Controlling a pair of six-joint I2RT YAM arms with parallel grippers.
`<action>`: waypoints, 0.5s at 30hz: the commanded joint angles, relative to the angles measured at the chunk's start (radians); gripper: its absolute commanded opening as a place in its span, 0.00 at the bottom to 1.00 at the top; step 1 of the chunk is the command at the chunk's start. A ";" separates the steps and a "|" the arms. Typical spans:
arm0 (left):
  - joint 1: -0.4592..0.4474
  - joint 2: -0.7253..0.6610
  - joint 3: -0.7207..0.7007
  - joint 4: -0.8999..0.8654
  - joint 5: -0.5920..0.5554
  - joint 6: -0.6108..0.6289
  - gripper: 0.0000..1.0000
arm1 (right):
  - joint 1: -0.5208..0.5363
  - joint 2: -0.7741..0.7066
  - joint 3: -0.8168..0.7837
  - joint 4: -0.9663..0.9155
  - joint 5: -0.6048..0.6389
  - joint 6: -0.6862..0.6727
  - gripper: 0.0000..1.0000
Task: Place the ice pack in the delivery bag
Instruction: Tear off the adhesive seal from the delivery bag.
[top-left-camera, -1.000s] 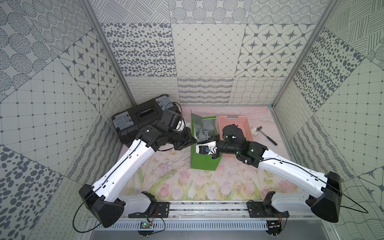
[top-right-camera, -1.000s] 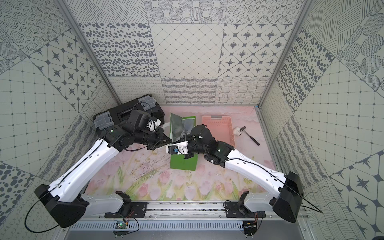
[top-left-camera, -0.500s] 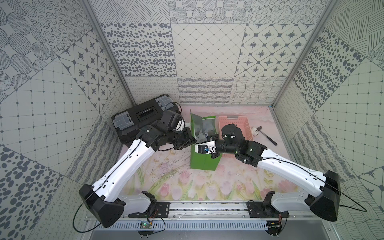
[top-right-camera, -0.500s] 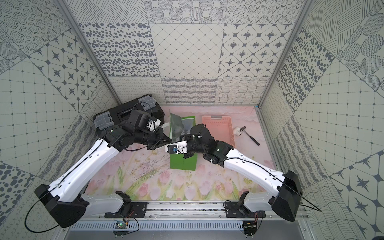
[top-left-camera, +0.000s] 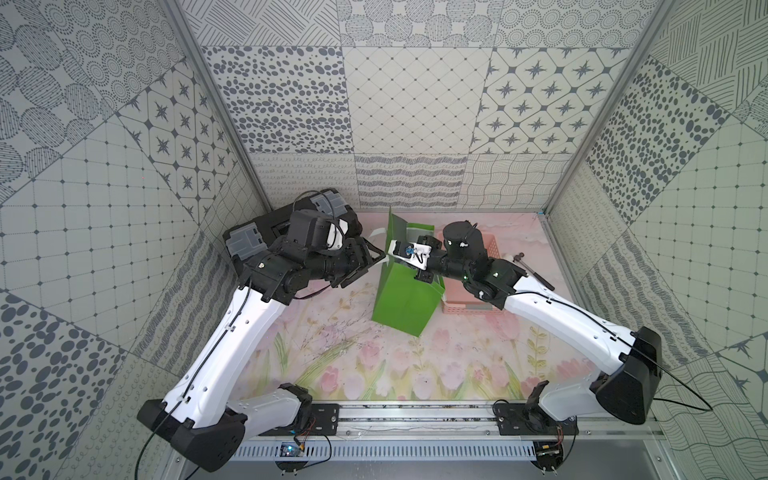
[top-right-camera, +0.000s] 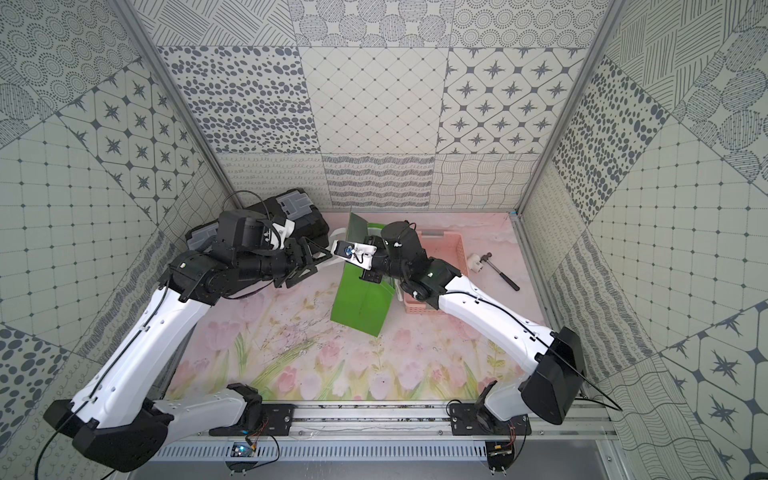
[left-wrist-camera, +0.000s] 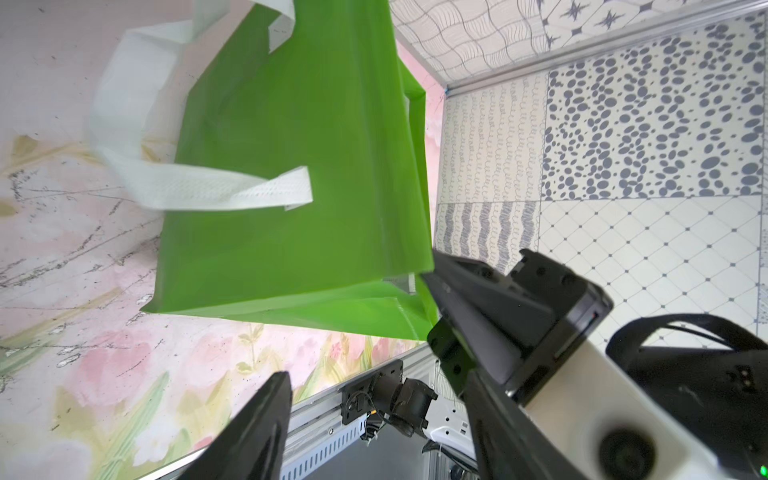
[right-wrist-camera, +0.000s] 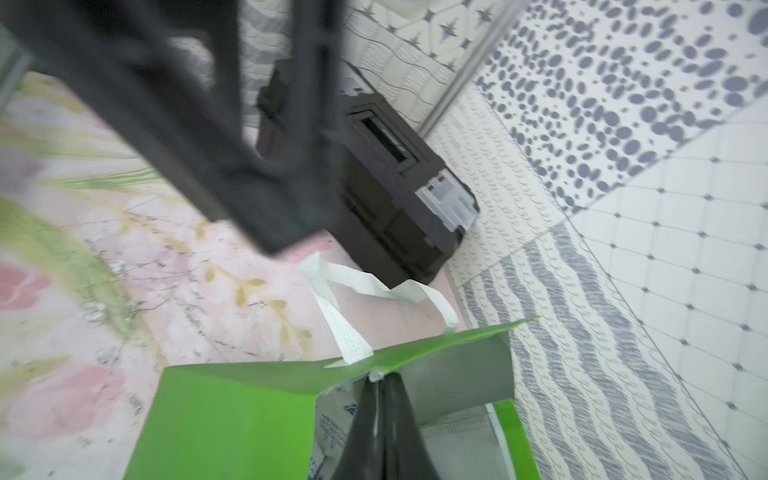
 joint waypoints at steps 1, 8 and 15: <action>0.052 -0.046 -0.023 -0.020 -0.033 0.072 0.72 | -0.045 0.055 0.099 0.068 0.113 0.080 0.00; 0.105 -0.113 -0.130 0.005 -0.010 0.091 0.74 | -0.121 0.158 0.275 0.063 0.160 0.086 0.00; 0.121 -0.163 -0.187 0.009 -0.051 0.159 0.81 | -0.213 0.210 0.519 -0.027 0.325 0.093 0.00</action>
